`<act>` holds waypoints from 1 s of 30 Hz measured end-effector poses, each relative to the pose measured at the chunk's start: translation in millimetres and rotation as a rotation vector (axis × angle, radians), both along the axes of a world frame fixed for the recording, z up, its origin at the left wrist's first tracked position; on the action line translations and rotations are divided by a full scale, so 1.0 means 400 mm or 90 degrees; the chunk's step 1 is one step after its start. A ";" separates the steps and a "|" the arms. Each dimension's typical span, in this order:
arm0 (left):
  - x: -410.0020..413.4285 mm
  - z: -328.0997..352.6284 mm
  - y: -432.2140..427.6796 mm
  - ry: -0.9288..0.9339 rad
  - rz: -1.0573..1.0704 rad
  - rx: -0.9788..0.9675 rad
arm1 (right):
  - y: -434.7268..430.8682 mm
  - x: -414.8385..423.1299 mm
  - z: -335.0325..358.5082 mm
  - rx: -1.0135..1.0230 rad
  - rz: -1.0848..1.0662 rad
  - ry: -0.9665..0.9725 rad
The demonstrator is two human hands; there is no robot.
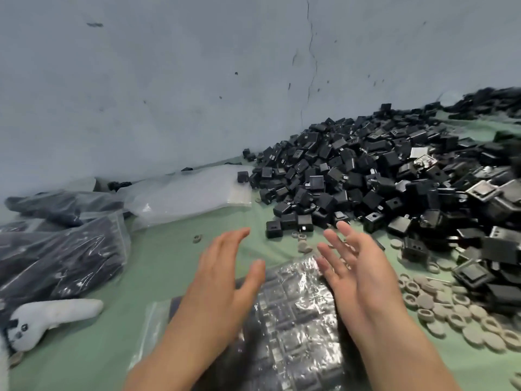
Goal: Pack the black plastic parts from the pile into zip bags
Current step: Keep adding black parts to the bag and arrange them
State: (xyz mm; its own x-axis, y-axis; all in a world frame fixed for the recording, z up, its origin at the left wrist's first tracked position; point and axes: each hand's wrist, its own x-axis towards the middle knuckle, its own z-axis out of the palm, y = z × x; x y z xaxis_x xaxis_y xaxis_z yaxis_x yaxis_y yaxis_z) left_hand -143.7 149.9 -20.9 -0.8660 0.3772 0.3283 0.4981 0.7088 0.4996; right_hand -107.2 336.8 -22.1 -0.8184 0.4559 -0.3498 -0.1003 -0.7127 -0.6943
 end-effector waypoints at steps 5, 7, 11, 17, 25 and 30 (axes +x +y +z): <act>-0.201 -0.015 0.255 -0.061 -0.066 -0.119 | 0.050 -0.015 -0.016 -0.226 -0.040 0.014; -0.276 -0.037 0.320 -0.084 -0.064 -0.187 | 0.069 -0.019 -0.018 -0.246 -0.030 0.030; -0.364 -0.086 0.377 -0.050 -0.044 -0.263 | 0.107 -0.022 -0.022 -0.226 -0.025 0.049; -0.361 -0.126 0.354 0.063 -0.026 -0.190 | 0.138 -0.008 -0.022 -0.210 -0.025 0.038; -0.397 -0.107 0.286 0.049 -0.082 -0.236 | 0.123 0.020 -0.003 -0.069 0.010 0.065; -0.406 -0.129 0.278 0.064 -0.022 -0.223 | 0.107 0.015 -0.002 -0.003 0.016 0.032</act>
